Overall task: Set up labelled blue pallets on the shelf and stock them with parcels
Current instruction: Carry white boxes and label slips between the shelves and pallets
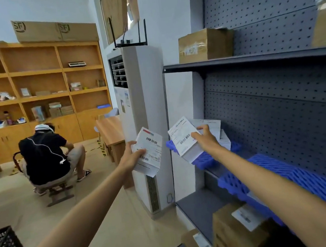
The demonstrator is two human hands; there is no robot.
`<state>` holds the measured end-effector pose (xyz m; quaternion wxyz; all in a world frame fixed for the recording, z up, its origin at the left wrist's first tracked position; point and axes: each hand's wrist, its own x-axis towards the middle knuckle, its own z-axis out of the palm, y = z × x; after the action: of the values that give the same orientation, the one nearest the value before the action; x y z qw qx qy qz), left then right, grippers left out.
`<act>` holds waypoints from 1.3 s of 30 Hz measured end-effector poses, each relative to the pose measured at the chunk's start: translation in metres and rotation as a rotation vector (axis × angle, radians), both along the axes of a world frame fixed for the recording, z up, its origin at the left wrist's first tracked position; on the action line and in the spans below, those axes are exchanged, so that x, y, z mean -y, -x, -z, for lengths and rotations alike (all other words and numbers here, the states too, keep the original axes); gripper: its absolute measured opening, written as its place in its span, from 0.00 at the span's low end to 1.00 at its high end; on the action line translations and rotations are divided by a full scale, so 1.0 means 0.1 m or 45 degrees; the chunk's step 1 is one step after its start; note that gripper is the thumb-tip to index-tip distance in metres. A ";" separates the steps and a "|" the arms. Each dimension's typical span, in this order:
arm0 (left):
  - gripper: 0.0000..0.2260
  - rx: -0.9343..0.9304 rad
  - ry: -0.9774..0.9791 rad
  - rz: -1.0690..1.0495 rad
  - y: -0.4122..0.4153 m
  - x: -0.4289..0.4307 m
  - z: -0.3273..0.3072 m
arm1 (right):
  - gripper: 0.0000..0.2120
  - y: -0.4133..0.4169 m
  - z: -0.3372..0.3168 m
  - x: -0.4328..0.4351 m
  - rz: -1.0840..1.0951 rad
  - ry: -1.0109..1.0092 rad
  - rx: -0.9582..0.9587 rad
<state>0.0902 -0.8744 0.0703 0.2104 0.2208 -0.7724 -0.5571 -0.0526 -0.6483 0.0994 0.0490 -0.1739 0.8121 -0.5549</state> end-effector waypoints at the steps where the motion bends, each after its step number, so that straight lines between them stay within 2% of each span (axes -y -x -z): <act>1: 0.19 -0.032 -0.036 0.008 0.22 0.06 -0.07 | 0.17 0.20 -0.06 0.07 0.022 0.010 -0.015; 6: 0.16 -0.050 -0.133 0.130 1.21 0.28 -0.18 | 0.17 0.99 -0.11 0.33 0.156 0.024 0.006; 9: 0.17 -0.082 -0.176 0.219 1.78 0.40 -0.22 | 0.18 1.37 -0.10 0.41 0.257 0.022 -0.008; 14: 0.17 -0.092 -0.261 0.382 2.66 0.62 -0.19 | 0.17 1.85 -0.01 0.54 0.475 0.156 0.022; 22: 0.14 0.031 -0.263 0.759 4.03 0.87 -0.13 | 0.17 2.39 0.21 0.82 0.885 0.279 0.040; 28: 0.13 0.106 -0.302 0.956 4.64 0.90 0.02 | 0.18 2.57 0.44 0.97 1.120 0.424 0.150; 32: 0.17 0.087 -0.193 1.035 4.91 0.86 0.14 | 0.23 2.67 0.50 1.05 1.227 0.332 0.147; 37: 0.16 0.033 0.122 1.055 5.09 0.80 0.18 | 0.26 2.72 0.56 1.10 1.298 0.245 0.116; 39: 0.18 0.018 0.219 1.063 5.12 0.81 0.14 | 0.26 2.72 0.54 1.08 1.324 0.112 0.133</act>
<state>-0.4223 -0.9551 0.0563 -0.0209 -0.1254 -0.8407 -0.5264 -0.3246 -0.7564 0.0457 -0.1999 0.2783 0.7634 -0.5475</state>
